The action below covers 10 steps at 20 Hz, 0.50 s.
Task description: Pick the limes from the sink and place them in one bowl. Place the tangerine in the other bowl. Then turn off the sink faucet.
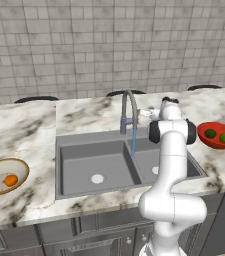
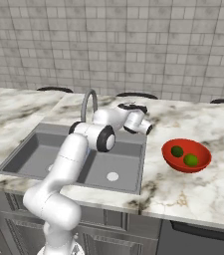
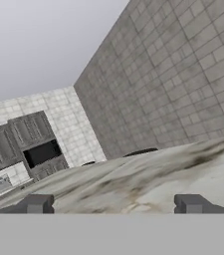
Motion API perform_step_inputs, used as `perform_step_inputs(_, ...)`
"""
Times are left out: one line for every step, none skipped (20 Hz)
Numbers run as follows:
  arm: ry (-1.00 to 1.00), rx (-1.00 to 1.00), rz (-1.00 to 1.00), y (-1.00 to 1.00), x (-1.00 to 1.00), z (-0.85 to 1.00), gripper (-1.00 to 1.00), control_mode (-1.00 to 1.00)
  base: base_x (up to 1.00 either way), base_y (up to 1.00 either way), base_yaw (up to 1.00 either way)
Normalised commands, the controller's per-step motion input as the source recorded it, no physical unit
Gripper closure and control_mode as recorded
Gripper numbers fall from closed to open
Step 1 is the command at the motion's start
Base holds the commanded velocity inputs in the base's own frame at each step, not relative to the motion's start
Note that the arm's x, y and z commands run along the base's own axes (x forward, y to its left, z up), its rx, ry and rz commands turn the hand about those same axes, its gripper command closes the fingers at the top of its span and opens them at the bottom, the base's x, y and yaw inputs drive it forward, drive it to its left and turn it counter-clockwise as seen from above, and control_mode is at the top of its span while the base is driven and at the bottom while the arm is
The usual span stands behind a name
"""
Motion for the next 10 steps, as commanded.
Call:
perform_step_inputs(0.0,0.0,0.01,0.87,0.05,-0.17,-1.0,-1.0,0.0,0.0,0.0)
perform_step_inputs(0.0,0.0,0.02,0.99,0.05,-0.17,-1.0,-1.0,0.0,0.0,0.0)
perform_step_inputs(0.0,0.0,0.02,1.0,0.04,-0.16,-1.0,-1.0,0.0,0.0,0.0)
perform_step_inputs(0.0,0.0,0.02,1.0,0.06,-0.16,-1.0,-1.0,0.0,0.0,0.0)
perform_step_inputs(0.0,0.0,0.02,1.0,0.07,-0.14,-1.0,-1.0,0.0,0.0,0.0)
perform_step_inputs(0.0,0.0,0.02,1.0,0.1,-0.11,-1.0,-1.0,0.0,0.0,0.0)
perform_step_inputs(0.0,0.0,0.02,1.0,0.09,-0.08,-1.0,-1.0,0.0,0.0,0.0)
perform_step_inputs(0.0,0.0,0.02,1.0,0.13,-0.06,-1.0,-1.0,0.0,0.0,0.0)
perform_step_inputs(0.0,0.0,0.02,1.0,0.15,-0.01,-1.0,-1.0,0.0,0.0,0.0)
perform_step_inputs(0.0,0.0,0.02,1.0,0.17,0.0,-1.0,-1.0,0.0,0.0,0.0)
